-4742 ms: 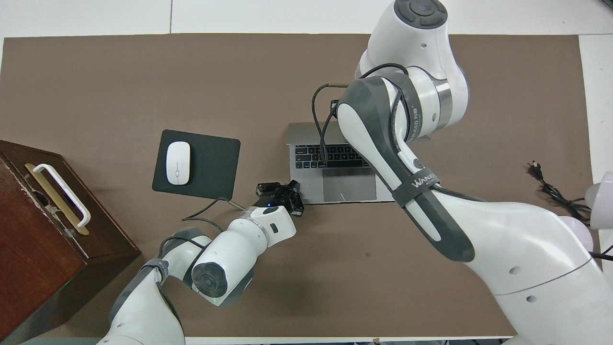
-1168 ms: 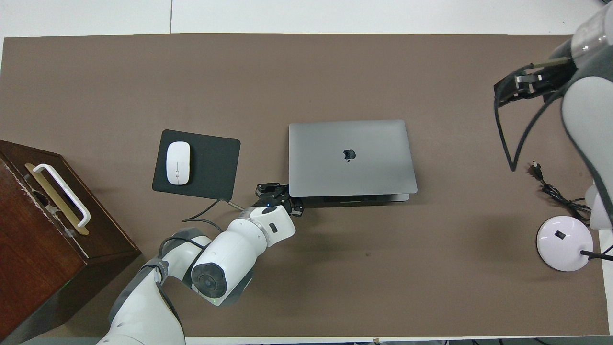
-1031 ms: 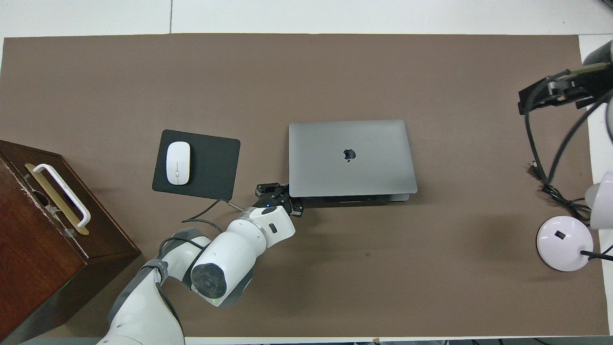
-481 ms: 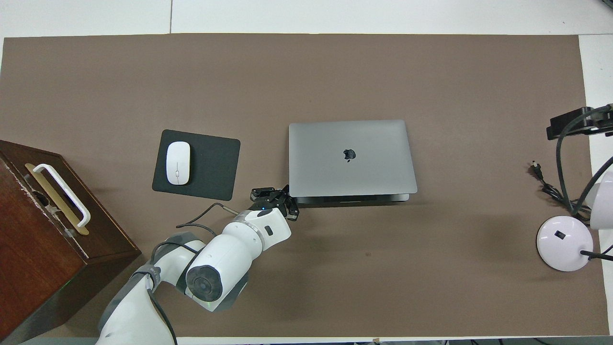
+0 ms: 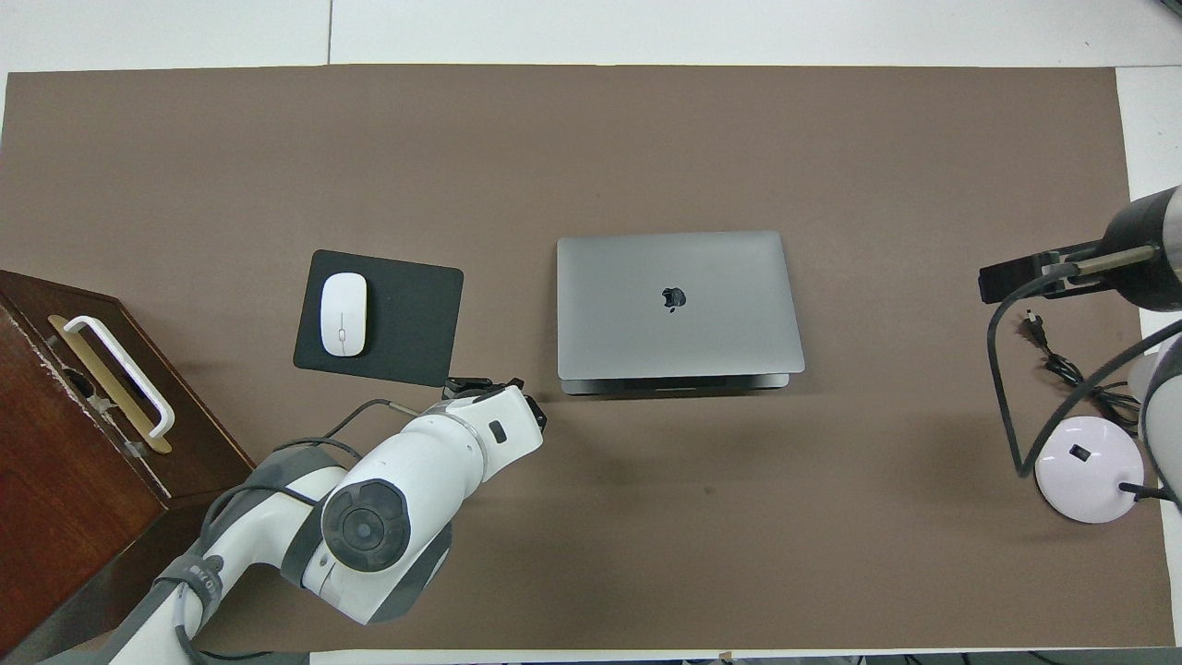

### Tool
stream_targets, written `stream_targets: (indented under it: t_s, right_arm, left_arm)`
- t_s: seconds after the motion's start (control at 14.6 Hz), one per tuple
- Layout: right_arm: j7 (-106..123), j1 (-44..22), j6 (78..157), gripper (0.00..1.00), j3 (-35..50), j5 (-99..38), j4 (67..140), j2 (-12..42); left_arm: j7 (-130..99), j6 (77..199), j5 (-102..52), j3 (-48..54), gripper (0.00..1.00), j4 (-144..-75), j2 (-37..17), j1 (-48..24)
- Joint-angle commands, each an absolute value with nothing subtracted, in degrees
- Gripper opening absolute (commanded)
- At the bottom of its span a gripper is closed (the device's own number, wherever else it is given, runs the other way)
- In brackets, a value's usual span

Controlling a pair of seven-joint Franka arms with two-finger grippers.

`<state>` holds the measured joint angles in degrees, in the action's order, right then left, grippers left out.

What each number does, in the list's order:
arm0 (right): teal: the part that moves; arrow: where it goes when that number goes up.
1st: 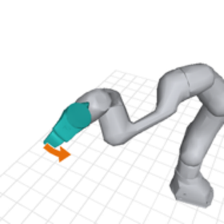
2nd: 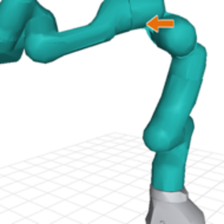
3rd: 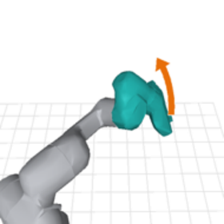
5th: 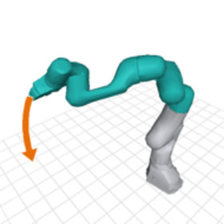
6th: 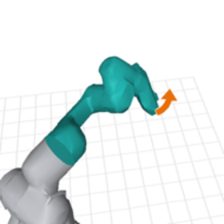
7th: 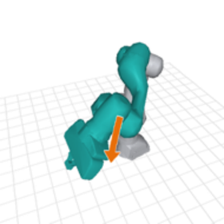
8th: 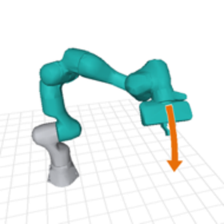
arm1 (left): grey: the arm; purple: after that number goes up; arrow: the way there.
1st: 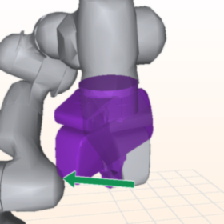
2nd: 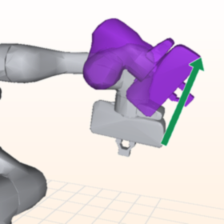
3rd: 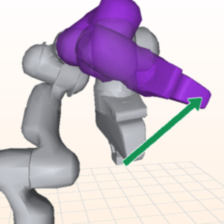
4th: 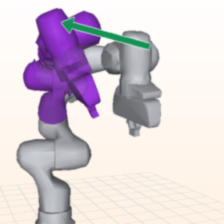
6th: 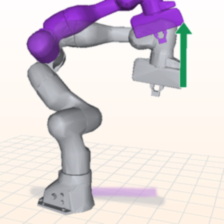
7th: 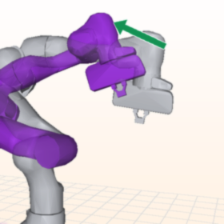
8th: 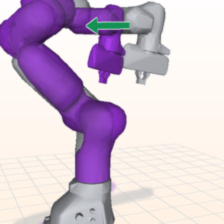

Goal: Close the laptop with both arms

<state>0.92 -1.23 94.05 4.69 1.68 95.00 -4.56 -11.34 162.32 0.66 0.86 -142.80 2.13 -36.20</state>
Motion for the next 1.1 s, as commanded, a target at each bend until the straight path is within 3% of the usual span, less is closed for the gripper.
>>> stream_targets:
  t_s: [0.0, 0.27, 0.89, 0.96, 1.03]
  right_arm:
    - [-0.4, -2.1, 96.0, 1.0, 4.7, 0.9, 97.4, -6.0]
    - [-0.4, -1.1, 96.0, 1.0, 4.1, 0.8, 96.3, -6.2]
    - [-0.4, -1.1, 93.0, 1.0, 3.5, 0.7, 96.6, -7.6]
    - [-0.3, -1.1, 92.3, 1.0, 3.5, 0.8, 96.8, -7.9]
    - [-0.3, -1.1, 91.7, 1.0, 3.5, 0.7, 96.8, -8.0]
  left_arm:
    - [-12.1, 148.7, 1.1, 1.0, 0.0, -138.9, 5.7, -35.7]
    - [-11.7, 131.9, 0.3, 0.5, 0.0, -129.3, 5.6, -35.5]
    - [-7.0, 118.7, 0.3, 0.3, 0.0, -124.4, 11.6, -25.7]
    - [-5.8, 116.7, 0.3, 0.3, 0.09, -123.5, 12.0, -24.1]
    - [-5.2, 114.8, 0.3, 0.3, 0.35, -122.4, 12.3, -22.7]
